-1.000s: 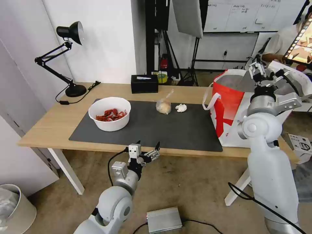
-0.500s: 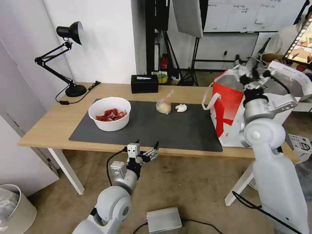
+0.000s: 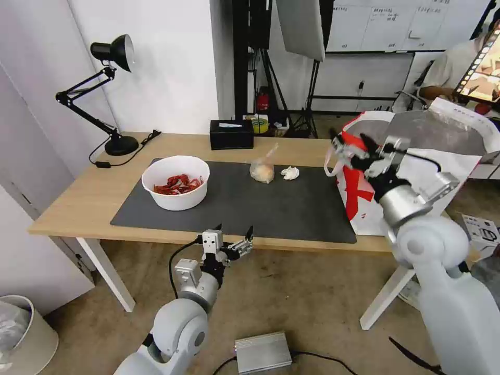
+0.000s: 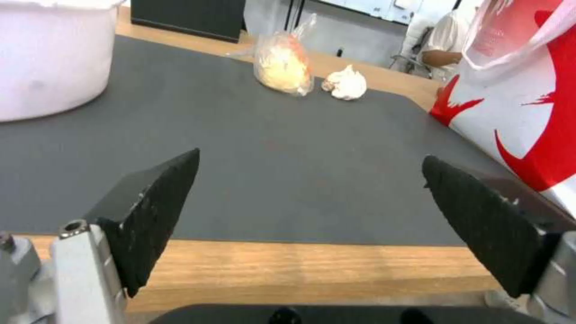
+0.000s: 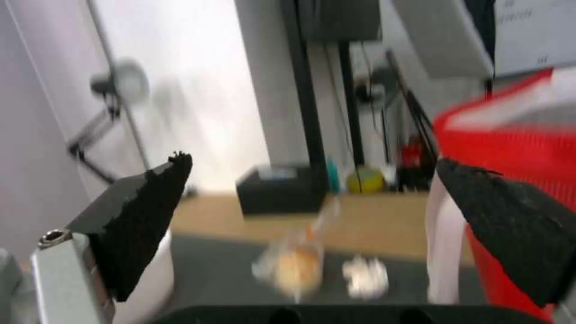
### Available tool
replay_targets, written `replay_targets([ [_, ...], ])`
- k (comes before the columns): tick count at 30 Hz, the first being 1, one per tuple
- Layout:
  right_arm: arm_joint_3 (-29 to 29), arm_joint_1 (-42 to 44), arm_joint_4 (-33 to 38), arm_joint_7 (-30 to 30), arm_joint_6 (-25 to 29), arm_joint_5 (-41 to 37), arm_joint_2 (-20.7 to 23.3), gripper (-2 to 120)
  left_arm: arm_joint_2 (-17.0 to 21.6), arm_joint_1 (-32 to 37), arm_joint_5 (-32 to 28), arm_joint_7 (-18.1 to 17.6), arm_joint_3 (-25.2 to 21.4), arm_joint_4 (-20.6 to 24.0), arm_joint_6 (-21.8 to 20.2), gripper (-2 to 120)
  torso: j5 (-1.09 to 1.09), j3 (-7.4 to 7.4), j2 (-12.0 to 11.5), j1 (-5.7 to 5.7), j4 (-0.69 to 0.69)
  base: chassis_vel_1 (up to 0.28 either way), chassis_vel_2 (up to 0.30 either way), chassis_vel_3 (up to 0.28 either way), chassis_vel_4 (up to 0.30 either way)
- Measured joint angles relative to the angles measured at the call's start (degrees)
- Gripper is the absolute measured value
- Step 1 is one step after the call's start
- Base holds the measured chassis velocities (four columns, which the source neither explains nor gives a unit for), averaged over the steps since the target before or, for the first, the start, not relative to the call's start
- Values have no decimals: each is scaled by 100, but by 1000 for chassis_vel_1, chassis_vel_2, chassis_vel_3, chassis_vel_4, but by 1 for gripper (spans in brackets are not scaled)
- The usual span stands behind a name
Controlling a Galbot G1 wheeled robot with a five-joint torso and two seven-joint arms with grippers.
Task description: Pick up the trash from the table and place it into the takeout bag.
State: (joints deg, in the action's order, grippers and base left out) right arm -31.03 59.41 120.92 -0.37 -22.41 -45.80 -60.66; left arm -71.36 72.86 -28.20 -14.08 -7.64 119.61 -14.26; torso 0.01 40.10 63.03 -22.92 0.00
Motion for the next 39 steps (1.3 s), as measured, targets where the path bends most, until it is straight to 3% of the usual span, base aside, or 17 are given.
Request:
replay_targets([
  [6,-5,338,236,-42,-675,303,121,100,60,9,5,24,-81,9,59,100,-1,0,0,0,0,0,0,0,0],
  [13,-8,719,306,-56,-851,698,91,100,139,-12,85,58,-234,-57,76,100,-1,1,0,0,0,0,0,0,0],
  [26,-28,1669,411,-268,-316,1354,-79,100,339,108,162,60,-540,-114,76,100,-1,0,0,0,0,0,0,0,0],
  [39,-101,2145,480,-370,-157,1748,-213,100,429,222,161,73,-663,-64,4,100,-1,0,0,0,0,0,0,0,0],
])
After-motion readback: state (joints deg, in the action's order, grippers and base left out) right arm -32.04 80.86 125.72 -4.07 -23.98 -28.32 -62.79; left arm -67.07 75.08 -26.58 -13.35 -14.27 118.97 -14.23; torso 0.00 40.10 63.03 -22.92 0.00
